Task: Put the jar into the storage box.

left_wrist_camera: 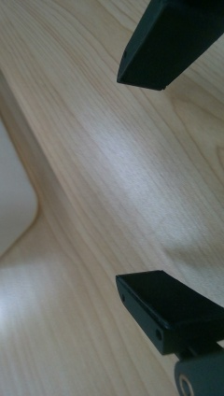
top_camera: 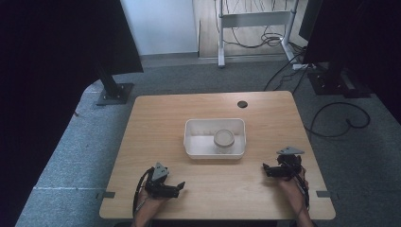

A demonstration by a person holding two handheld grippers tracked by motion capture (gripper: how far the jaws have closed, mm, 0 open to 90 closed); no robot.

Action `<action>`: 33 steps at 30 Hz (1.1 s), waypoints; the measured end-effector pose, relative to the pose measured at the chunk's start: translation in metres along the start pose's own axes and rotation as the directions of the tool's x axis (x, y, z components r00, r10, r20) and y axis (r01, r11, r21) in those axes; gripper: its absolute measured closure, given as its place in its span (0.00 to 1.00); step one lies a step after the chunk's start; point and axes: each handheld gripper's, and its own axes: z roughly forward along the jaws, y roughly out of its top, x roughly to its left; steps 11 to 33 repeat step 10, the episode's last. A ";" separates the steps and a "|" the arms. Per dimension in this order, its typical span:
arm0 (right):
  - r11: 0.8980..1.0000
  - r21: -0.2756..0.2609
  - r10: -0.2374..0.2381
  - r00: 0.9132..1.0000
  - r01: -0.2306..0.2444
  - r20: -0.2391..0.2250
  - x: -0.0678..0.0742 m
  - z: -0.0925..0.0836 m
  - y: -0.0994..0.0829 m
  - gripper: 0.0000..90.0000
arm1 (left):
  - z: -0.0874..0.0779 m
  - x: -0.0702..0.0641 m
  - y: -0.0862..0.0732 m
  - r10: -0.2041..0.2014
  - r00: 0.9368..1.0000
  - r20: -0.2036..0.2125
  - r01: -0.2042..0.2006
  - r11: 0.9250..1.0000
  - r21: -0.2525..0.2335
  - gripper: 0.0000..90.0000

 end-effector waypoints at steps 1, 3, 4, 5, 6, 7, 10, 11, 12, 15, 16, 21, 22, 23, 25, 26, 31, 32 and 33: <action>1.000 0.000 -0.001 1.000 0.001 0.000 0.000 0.000 0.000 0.04 | 0.001 0.001 -0.001 -0.003 1.000 0.002 0.003 1.000 0.009 0.05; 1.000 0.000 -0.001 1.000 0.001 -0.001 0.000 0.000 0.000 0.04 | 0.002 0.001 -0.003 -0.004 1.000 0.000 0.004 1.000 0.020 0.05; 1.000 -0.001 -0.002 1.000 0.002 -0.001 0.000 0.000 0.000 0.04 | 0.002 0.002 -0.004 -0.005 1.000 -0.003 0.005 1.000 0.027 0.05; 1.000 0.000 -0.002 1.000 0.002 -0.001 0.000 0.000 0.000 0.04 | 0.003 0.002 -0.004 -0.005 1.000 -0.005 0.005 0.999 0.035 0.05; 1.000 0.000 -0.002 1.000 0.002 -0.002 0.000 0.000 0.000 0.04 | 0.003 0.002 -0.005 -0.008 1.000 -0.007 0.008 0.999 0.042 0.05; 1.000 0.000 -0.002 1.000 0.002 -0.002 0.000 0.000 0.000 0.04 | 0.004 0.003 -0.006 -0.006 1.000 -0.010 0.006 0.999 0.048 0.05; 1.000 0.000 -0.002 1.000 0.002 -0.002 0.000 0.000 0.000 0.04 | 0.005 0.004 -0.007 -0.010 1.000 -0.016 0.011 0.998 0.058 0.05; 1.000 0.000 -0.002 1.000 0.002 -0.002 0.000 0.000 0.000 0.04 | 0.005 0.004 -0.007 -0.010 1.000 -0.016 0.011 0.998 0.058 0.05; 1.000 0.000 -0.002 1.000 0.002 -0.002 0.000 0.000 0.000 0.04 | 0.005 0.004 -0.007 -0.010 1.000 -0.016 0.011 0.998 0.058 0.05; 1.000 0.000 -0.002 1.000 0.002 -0.002 0.000 0.000 0.000 0.04 | 0.005 0.004 -0.007 -0.010 1.000 -0.016 0.011 0.998 0.058 0.05; 1.000 0.000 -0.002 1.000 0.002 -0.002 0.000 0.000 0.000 0.04 | 0.005 0.004 -0.007 -0.010 1.000 -0.016 0.011 0.998 0.058 0.05; 1.000 0.000 -0.002 1.000 0.002 -0.002 0.000 0.000 0.000 0.04 | 0.005 0.004 -0.007 -0.010 1.000 -0.016 0.011 0.998 0.058 0.05; 1.000 0.000 -0.002 1.000 0.002 -0.002 0.000 0.000 0.000 0.04 | 0.005 0.004 -0.007 -0.010 1.000 -0.016 0.011 0.998 0.058 0.05; 1.000 0.000 -0.002 1.000 0.002 -0.002 0.000 0.000 0.000 0.04 | 0.005 0.004 -0.007 -0.010 1.000 -0.016 0.011 0.998 0.058 0.05; 1.000 0.000 -0.002 1.000 0.002 -0.002 0.000 0.000 0.000 0.04 | 0.005 0.004 -0.007 -0.010 1.000 -0.016 0.011 0.998 0.058 0.05; 1.000 0.000 -0.002 1.000 0.002 -0.002 0.000 0.000 0.000 0.04 | 0.005 0.004 -0.007 -0.010 1.000 -0.016 0.011 0.998 0.058 0.05; 1.000 0.000 -0.002 1.000 0.002 -0.002 0.000 0.000 0.000 0.04 | 0.005 0.004 -0.007 -0.010 1.000 -0.016 0.011 0.998 0.058 0.05; 1.000 0.000 -0.002 1.000 0.002 -0.002 0.000 0.000 0.000 0.04 | 0.005 0.004 -0.007 -0.010 1.000 -0.016 0.011 0.998 0.058 0.05; 1.000 0.000 -0.002 1.000 0.002 -0.002 0.000 0.000 0.000 0.04 | 0.005 0.004 -0.007 -0.010 1.000 -0.016 0.011 0.998 0.058 0.05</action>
